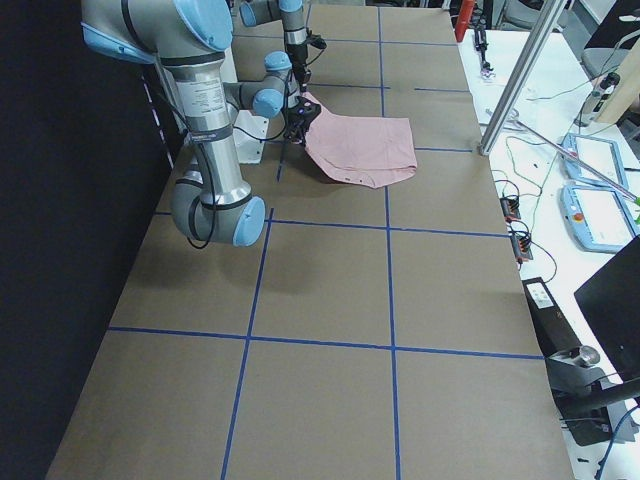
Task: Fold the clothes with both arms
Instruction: 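Grasp the near edge with both grippers and fold it toward the far edge, then release the folded edge and raise both grippers away from the shirt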
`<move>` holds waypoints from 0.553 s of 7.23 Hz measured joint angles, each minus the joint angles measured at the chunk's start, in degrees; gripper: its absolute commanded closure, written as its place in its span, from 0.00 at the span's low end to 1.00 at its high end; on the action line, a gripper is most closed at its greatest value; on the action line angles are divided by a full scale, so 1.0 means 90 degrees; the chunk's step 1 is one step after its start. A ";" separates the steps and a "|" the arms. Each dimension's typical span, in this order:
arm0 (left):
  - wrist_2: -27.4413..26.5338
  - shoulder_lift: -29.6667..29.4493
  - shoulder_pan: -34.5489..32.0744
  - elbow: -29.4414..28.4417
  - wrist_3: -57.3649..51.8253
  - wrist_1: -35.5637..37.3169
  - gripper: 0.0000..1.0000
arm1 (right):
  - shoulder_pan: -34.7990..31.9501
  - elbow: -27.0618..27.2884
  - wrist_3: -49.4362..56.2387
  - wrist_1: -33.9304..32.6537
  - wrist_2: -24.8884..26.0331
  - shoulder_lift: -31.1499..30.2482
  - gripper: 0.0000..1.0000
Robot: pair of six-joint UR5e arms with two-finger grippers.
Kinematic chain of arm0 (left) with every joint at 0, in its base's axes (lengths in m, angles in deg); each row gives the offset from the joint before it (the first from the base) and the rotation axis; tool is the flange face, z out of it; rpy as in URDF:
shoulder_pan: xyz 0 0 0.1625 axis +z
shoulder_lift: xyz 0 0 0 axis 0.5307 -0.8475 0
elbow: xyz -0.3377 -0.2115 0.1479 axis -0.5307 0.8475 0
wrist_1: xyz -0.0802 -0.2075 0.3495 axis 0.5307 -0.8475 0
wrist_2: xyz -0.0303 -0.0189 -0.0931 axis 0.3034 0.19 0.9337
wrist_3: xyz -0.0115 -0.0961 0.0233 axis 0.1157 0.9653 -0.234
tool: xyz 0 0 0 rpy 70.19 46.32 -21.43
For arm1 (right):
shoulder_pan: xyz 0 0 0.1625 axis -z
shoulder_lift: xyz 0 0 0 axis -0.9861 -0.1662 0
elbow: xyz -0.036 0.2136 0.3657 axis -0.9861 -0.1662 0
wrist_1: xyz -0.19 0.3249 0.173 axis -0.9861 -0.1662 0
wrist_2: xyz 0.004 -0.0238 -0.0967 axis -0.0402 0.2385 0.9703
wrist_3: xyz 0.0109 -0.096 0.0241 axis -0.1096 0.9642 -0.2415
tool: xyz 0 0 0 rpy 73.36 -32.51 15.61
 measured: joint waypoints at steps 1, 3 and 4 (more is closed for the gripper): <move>-0.0013 -0.0125 -0.0106 0.0242 0.0008 0.0254 1.00 | -0.0161 0.0312 -0.0155 -0.0148 -0.0035 0.0026 1.00; -0.0068 -0.0793 -0.0743 -0.0508 -0.0476 0.0320 1.00 | -0.1017 -0.0612 -0.0106 -0.0212 -0.0312 0.0821 1.00; -0.0142 -0.1132 -0.1081 -0.1079 -0.0848 0.0195 1.00 | -0.1386 -0.1226 -0.0044 -0.0102 -0.0467 0.1192 1.00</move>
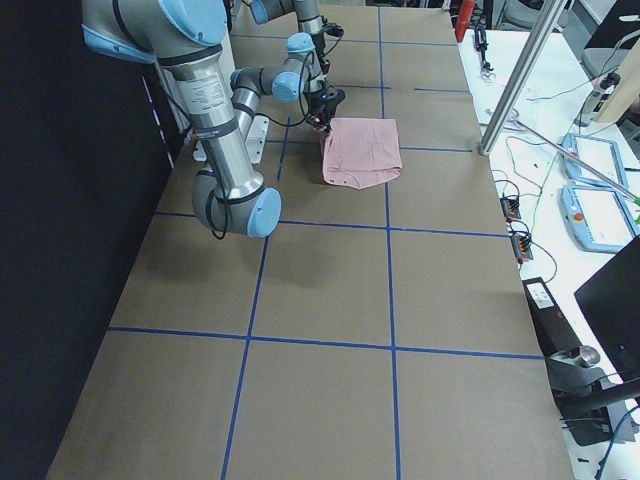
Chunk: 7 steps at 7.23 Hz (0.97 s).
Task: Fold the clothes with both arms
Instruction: 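Release the folded edge and raise both grippers away from the shirt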
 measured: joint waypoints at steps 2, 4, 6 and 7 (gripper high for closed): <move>-0.0176 -0.0299 -0.0475 -0.0885 -0.0692 -0.0530 1.00 | -0.0517 -0.0977 0.0043 0.0759 -0.0347 0.0239 1.00; -0.0472 -0.0508 -0.0642 -0.1691 -0.1188 -0.1015 1.00 | -0.0817 -0.1780 0.0147 0.1226 -0.0587 0.0495 1.00; -0.0713 -0.0666 -0.0790 -0.2653 -0.1766 -0.1712 0.69 | -0.1061 -0.2718 0.0336 0.1580 -0.0809 0.0929 0.62; -0.0822 -0.0879 -0.0918 -0.3327 -0.2179 -0.2065 0.45 | -0.1205 -0.3494 0.0434 0.2033 -0.0920 0.1213 0.01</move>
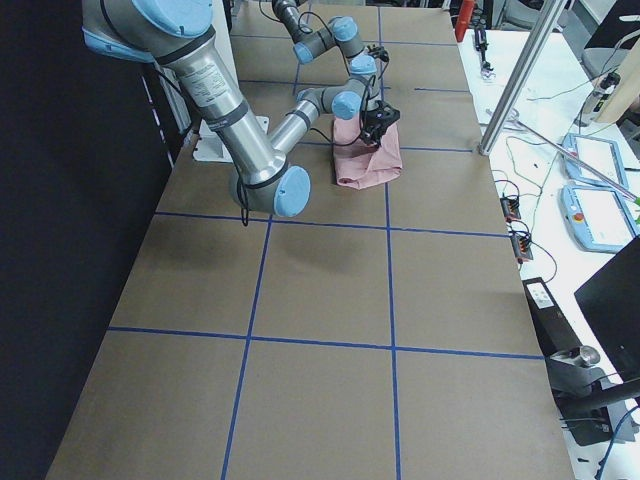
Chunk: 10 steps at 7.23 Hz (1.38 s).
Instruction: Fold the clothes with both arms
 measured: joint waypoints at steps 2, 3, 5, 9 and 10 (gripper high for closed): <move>-0.0154 -0.0455 -0.0419 -0.1492 -0.0856 -0.1036 0.38 | -0.0583 -0.1967 0.0791 0.1321 -0.0530 0.0646 0.00; -0.0160 -0.0465 -0.0533 -0.1794 -0.1036 -0.1482 0.38 | -0.0906 -0.2353 0.1241 0.1614 -0.0931 0.0738 0.00; -0.0040 -0.0417 -0.0592 -0.1620 -0.1069 -0.1693 0.99 | -0.1110 -0.2137 0.1759 0.1771 -0.1282 0.0350 0.00; 0.1769 -0.0478 -0.0132 -0.0958 -0.0748 -0.1141 1.00 | -0.1137 -0.1048 0.1927 0.1779 -0.1396 -0.0353 0.00; 0.2010 -0.0623 0.0091 -0.0979 -0.0859 -0.1079 1.00 | -0.1141 -0.0884 0.1931 0.1780 -0.1410 -0.0459 0.00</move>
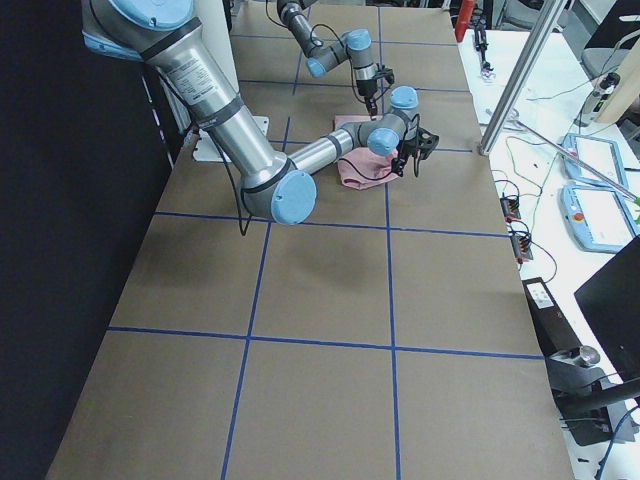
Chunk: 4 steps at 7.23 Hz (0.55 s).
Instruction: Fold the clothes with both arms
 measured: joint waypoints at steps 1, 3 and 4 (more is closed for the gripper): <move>0.0185 -0.0190 0.0139 -0.0169 -0.0101 0.0004 1.00 | -0.0002 0.0188 0.0001 0.0000 -0.0009 -0.0143 0.00; 0.0281 -0.0732 0.0184 -0.1022 -0.0324 -0.0194 1.00 | -0.0003 0.0380 0.0002 0.0006 -0.0015 -0.0327 0.00; 0.0242 -0.0866 0.0101 -0.1338 -0.0435 -0.0415 1.00 | -0.0001 0.0420 0.0002 0.0010 -0.0017 -0.0373 0.00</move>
